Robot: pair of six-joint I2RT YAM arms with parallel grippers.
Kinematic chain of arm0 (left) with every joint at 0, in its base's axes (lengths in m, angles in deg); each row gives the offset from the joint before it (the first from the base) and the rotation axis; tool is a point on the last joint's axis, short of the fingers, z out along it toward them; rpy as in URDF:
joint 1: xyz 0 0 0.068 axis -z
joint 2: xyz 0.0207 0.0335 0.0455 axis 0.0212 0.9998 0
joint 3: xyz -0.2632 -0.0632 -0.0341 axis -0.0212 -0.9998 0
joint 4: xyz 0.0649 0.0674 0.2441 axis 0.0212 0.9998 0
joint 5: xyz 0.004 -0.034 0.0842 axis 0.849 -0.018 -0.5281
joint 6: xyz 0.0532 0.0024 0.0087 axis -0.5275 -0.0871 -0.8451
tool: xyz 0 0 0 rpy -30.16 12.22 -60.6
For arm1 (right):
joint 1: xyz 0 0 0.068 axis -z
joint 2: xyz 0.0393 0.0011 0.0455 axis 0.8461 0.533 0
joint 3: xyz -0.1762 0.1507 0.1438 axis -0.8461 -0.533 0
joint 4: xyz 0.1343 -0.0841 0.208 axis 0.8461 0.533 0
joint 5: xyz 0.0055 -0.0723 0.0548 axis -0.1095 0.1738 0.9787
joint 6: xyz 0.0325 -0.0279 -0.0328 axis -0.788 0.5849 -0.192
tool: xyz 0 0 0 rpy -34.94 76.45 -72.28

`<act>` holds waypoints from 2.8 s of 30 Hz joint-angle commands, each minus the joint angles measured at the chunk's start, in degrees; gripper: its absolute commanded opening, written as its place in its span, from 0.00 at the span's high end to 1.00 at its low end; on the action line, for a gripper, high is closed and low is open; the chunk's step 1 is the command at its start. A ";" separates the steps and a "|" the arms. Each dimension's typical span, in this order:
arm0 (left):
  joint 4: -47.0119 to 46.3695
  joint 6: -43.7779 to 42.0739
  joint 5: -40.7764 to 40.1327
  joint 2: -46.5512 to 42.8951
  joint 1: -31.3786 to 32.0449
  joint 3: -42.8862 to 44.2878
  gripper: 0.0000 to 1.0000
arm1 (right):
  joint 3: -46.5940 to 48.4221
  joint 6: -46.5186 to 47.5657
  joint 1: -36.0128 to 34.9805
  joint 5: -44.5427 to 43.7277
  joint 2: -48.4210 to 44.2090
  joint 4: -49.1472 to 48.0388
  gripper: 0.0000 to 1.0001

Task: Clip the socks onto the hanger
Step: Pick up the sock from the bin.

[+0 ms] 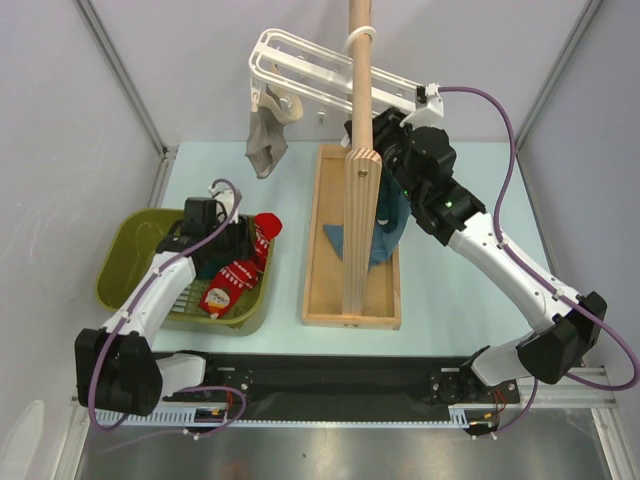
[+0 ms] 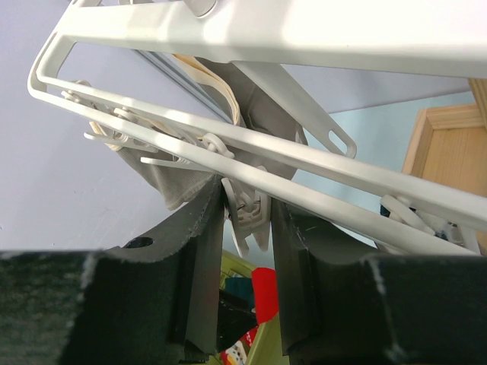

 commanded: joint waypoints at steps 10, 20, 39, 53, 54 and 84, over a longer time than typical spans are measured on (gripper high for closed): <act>-0.41 1.90 -2.09 3.58 1.00 0.07 0.49 | -0.15 1.20 0.34 0.73 -1.64 0.22 1.00; -0.85 7.78 -1.64 -0.01 0.82 -2.48 0.98 | 0.29 1.20 0.25 0.64 -1.64 0.49 1.00; 25.85 12.27 -27.65 -31.47 0.56 11.84 1.00 | -0.06 1.28 0.17 1.35 -1.64 0.58 1.00; 29.12 19.04 -28.46 -32.46 0.65 23.10 1.00 | 0.20 1.64 0.08 1.52 -1.99 1.01 1.00; 28.86 20.69 -25.23 -32.02 0.65 22.32 1.00 | 0.20 1.64 0.08 1.44 -2.00 1.02 1.00; 12.07 68.87 -8.32 1.63 17.25 42.59 1.00 | -1.73 6.21 0.87 10.14 -1.73 -3.55 1.00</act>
